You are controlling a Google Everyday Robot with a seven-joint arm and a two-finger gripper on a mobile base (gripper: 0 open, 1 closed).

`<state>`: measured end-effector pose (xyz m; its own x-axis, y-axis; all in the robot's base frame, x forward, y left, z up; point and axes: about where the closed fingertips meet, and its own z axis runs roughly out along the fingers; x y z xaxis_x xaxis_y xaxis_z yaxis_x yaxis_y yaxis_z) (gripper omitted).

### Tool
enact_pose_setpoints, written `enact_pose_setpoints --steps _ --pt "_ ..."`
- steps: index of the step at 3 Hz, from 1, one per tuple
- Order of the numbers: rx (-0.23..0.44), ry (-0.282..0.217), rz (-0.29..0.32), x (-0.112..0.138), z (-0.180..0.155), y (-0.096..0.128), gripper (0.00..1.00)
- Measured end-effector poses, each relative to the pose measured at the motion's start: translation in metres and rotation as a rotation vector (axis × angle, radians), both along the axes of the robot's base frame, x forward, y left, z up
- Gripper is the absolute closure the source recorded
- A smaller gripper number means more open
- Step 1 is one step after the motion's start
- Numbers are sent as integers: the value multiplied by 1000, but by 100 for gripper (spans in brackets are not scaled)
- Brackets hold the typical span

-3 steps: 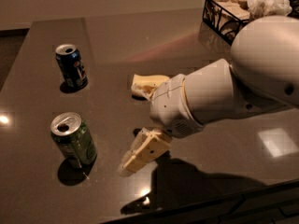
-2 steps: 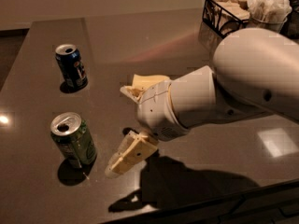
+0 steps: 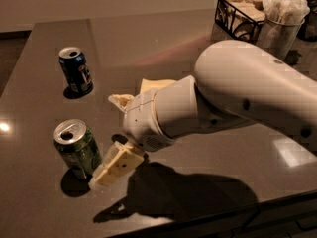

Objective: Knock green can over

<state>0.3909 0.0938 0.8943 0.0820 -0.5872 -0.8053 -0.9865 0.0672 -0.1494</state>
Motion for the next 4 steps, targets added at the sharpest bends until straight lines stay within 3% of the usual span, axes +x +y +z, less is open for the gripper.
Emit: enact_pose_setpoints --steps 2,3,4 --pt "25 29 55 -10 2 30 0" --pt "16 48 92 -19 4 42 19" --pt "-3 72 112 -18 5 51 50"
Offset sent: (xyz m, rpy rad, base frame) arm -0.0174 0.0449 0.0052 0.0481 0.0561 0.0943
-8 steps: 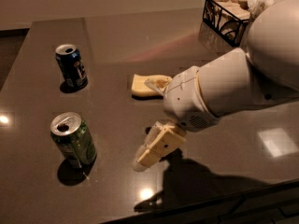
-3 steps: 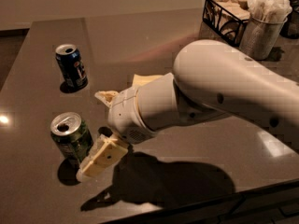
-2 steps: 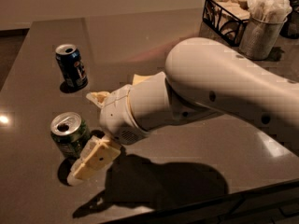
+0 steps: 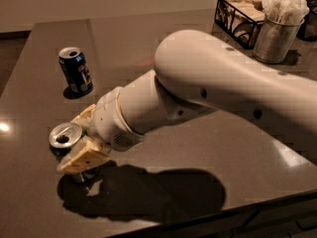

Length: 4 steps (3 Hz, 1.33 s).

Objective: Knock green can over

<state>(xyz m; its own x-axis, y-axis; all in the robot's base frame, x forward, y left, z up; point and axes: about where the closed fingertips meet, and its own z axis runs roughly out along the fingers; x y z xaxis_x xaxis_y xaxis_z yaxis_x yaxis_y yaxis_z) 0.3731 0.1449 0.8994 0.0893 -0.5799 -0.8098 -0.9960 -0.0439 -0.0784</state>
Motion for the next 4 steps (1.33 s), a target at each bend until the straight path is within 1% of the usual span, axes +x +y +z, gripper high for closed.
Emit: enact_pose_setpoints --steps 1,2,3,4 --pt "-11 36 -3 6 2 -1 73" --pt "-93 35 -28 17 19 -23 96" --pt "-255 4 -59 27 25 -59 100" --pt "-439 -62 -45 31 19 -87 100"
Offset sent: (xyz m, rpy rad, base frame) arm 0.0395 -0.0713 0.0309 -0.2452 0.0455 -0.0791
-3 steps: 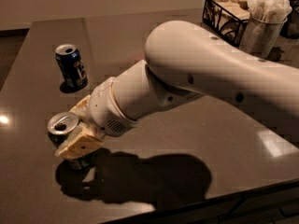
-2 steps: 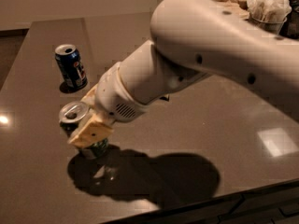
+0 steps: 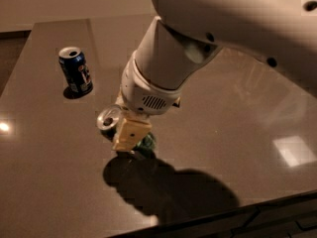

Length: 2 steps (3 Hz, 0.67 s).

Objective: Knock green can over

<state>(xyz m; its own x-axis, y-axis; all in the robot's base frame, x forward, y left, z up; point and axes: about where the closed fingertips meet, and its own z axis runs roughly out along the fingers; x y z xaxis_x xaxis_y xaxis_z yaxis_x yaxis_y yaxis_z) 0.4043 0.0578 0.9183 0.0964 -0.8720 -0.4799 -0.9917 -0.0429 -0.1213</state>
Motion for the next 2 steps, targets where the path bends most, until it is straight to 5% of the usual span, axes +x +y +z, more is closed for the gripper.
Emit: enact_pose_setpoints --steps 2 --pt "-256 -106 82 3 -5 -19 100"
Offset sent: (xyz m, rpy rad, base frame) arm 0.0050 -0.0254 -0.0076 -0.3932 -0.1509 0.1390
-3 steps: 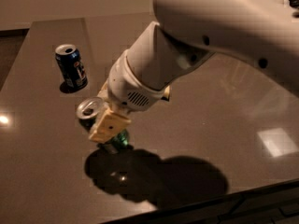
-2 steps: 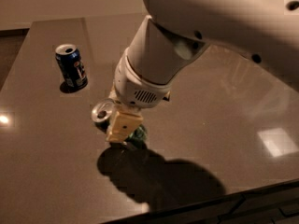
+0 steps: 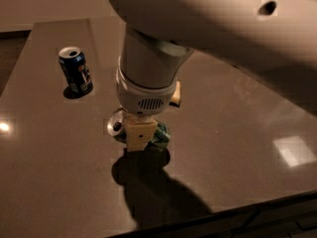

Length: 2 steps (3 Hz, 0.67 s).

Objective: Knock green can over

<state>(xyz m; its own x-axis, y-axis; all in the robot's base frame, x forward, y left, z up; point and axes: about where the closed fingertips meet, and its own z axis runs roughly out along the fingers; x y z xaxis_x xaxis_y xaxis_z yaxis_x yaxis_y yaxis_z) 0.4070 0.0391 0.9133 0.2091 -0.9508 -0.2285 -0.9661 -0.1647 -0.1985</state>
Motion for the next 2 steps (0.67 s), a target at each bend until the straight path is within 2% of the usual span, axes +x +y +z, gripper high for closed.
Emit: enact_pose_setpoints --steps 1,2 --pt "-82 -3 29 5 -2 -1 82" --pt "-148 15 55 11 -11 1 59"
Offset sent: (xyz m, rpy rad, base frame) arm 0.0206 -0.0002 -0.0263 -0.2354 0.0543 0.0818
